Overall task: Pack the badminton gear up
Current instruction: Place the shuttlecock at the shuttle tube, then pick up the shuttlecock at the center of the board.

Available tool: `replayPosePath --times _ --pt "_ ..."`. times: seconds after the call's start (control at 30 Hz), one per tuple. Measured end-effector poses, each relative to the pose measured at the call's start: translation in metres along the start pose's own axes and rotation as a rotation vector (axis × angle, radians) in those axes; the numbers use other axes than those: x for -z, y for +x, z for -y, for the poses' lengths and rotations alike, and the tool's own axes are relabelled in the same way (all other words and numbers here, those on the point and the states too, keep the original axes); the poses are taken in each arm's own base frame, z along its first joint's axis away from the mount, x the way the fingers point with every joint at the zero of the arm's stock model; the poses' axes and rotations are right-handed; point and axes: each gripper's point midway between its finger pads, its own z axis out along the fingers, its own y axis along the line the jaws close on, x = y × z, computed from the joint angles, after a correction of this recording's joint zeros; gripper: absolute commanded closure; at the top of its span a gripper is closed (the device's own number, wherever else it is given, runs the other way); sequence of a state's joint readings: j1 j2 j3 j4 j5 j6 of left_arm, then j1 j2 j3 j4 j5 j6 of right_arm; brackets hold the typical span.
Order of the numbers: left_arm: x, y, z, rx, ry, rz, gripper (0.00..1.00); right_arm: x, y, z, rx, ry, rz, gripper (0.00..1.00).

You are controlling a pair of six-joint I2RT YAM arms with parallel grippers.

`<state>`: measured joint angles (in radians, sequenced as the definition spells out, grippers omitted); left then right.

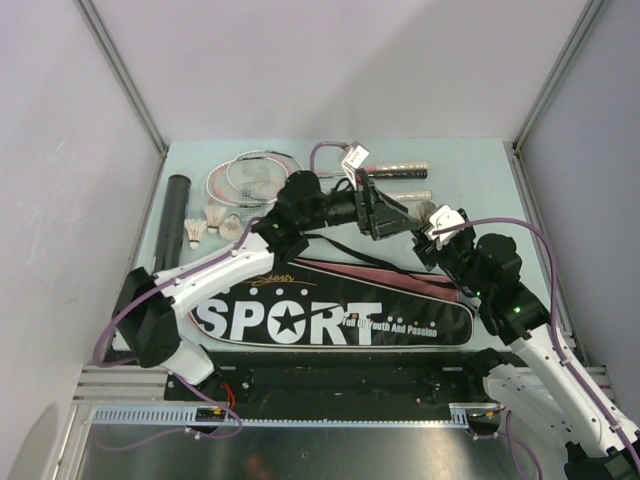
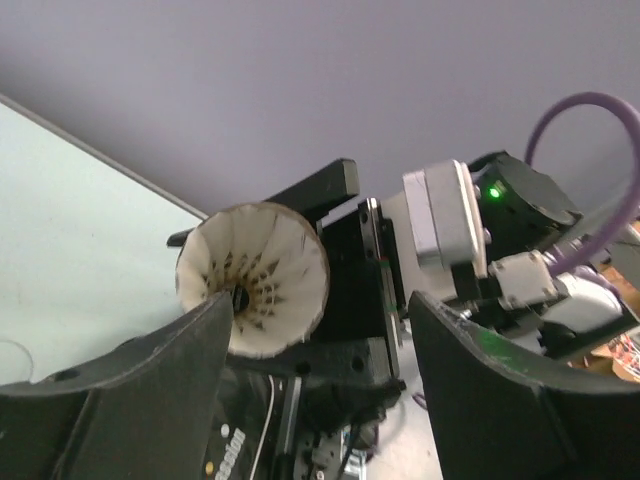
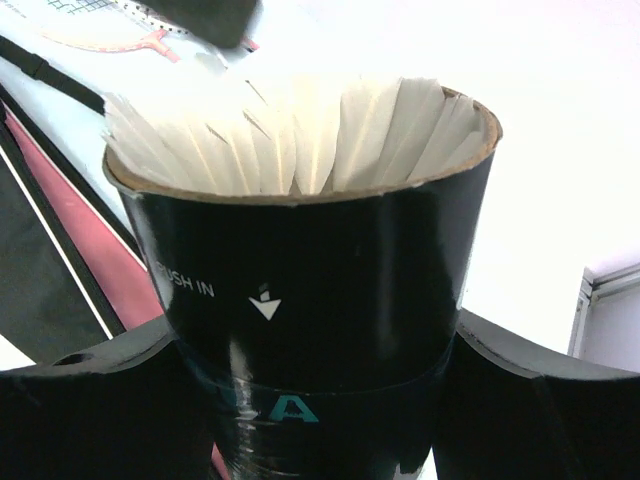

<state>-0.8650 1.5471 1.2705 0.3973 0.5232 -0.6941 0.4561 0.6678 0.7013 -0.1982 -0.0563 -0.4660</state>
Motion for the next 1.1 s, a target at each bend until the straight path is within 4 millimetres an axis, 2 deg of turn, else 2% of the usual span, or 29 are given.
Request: replayPosePath --times 0.03,0.1,0.2,0.27,0.33,0.4,0.43,0.5,0.57,0.67,0.73,0.8,0.9,1.0,1.1 --pt "0.006 -0.003 0.001 0.005 0.013 -0.005 0.28 0.0 0.0 0.0 0.0 0.002 0.0 0.73" --pt "0.021 -0.015 0.001 0.002 0.021 0.011 0.3 0.002 0.0 0.001 -0.002 0.006 0.0 0.73" --pt "0.052 -0.042 -0.013 -0.024 -0.023 0.069 0.27 0.003 0.0 0.003 -0.004 0.016 -0.003 0.72" --pt "0.078 -0.067 -0.043 -0.057 -0.127 0.115 0.24 0.005 0.001 0.004 -0.004 0.024 -0.007 0.72" --pt "0.097 -0.088 -0.09 -0.102 -0.294 0.121 0.24 0.006 0.002 0.004 -0.003 0.025 -0.009 0.71" --pt "0.102 -0.1 -0.137 -0.139 -0.444 0.084 0.24 0.007 0.001 0.004 -0.003 0.024 -0.008 0.71" --pt "0.1 -0.103 -0.163 -0.165 -0.508 0.049 0.17 0.008 0.001 0.003 -0.003 0.021 -0.007 0.71" --pt "0.1 -0.092 -0.209 -0.17 -0.597 -0.033 0.17 0.008 0.001 0.002 -0.003 0.016 -0.005 0.71" --pt "0.107 -0.063 -0.258 -0.127 -0.67 -0.142 0.16 0.008 0.001 0.001 -0.002 0.012 -0.005 0.71" --pt "0.132 -0.016 -0.326 -0.024 -0.767 -0.279 0.17 0.009 0.001 0.0 0.003 0.001 -0.004 0.71" --pt "0.154 0.014 -0.363 0.047 -0.823 -0.347 0.23 0.01 0.001 -0.002 0.005 -0.007 -0.002 0.71" --pt "0.174 0.038 -0.385 0.114 -0.862 -0.4 0.32 0.011 0.001 -0.003 0.006 -0.015 0.0 0.71" --pt "0.188 0.058 -0.398 0.172 -0.871 -0.443 0.36 0.012 0.001 -0.005 0.006 -0.021 0.0 0.71" --pt "0.181 0.068 -0.395 0.19 -0.838 -0.466 0.39 0.012 0.001 -0.005 0.007 -0.025 0.002 0.72" --pt "0.165 0.07 -0.386 0.182 -0.788 -0.474 0.3 0.012 0.001 -0.006 0.008 -0.03 0.003 0.72"
